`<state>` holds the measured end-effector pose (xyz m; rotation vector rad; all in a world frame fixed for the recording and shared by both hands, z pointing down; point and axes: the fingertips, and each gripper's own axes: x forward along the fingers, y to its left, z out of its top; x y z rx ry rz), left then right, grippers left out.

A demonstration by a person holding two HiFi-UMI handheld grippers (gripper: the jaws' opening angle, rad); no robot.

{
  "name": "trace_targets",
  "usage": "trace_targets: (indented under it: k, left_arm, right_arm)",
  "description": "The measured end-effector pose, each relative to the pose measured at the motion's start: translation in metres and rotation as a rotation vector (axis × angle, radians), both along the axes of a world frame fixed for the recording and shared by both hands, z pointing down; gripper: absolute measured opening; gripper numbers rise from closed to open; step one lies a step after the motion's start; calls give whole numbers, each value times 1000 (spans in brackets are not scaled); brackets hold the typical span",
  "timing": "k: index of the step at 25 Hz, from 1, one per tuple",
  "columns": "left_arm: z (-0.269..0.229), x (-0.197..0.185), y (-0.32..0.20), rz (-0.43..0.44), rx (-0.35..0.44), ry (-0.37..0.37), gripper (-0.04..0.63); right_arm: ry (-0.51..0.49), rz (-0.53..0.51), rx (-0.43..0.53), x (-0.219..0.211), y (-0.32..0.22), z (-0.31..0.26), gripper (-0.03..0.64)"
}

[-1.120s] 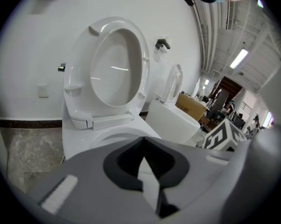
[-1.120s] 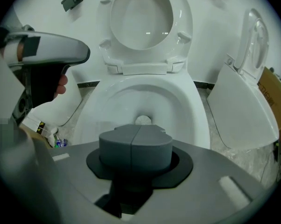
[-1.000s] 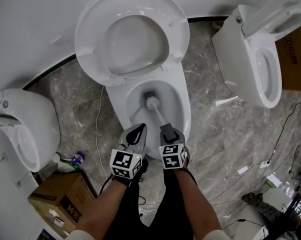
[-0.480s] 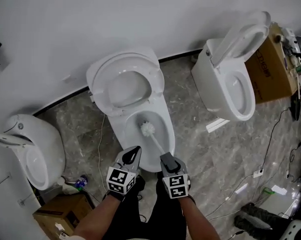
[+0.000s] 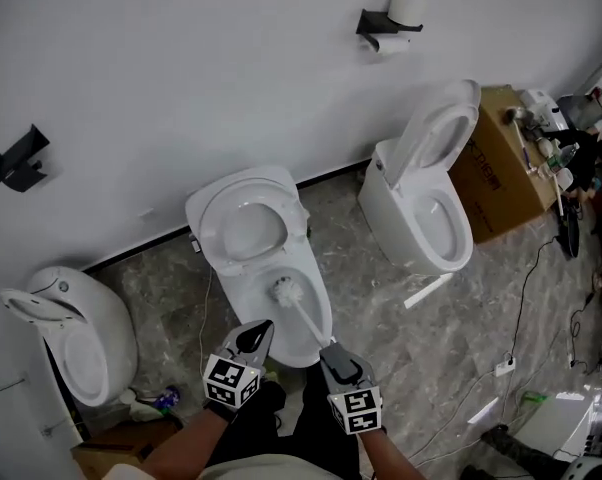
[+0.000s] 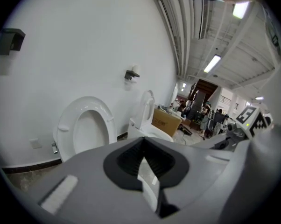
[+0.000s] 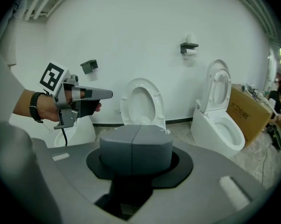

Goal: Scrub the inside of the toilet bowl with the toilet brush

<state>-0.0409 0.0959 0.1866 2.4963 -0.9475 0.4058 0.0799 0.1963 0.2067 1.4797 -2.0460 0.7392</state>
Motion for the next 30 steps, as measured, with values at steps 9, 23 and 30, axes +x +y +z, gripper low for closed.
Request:
trace_targets:
  k: [9, 23, 30]
  left_arm:
    - [-121, 15, -13, 31, 96, 83, 6]
    - [-322, 44, -68, 62, 328, 208, 6]
    - [-381, 53, -78, 64, 404, 231, 6]
  right_arm:
    - [-23, 52, 207, 10, -11, -134, 161]
    - [-25, 168, 571, 41, -76, -319, 161]
    - [-27, 230, 682, 57, -95, -384, 161]
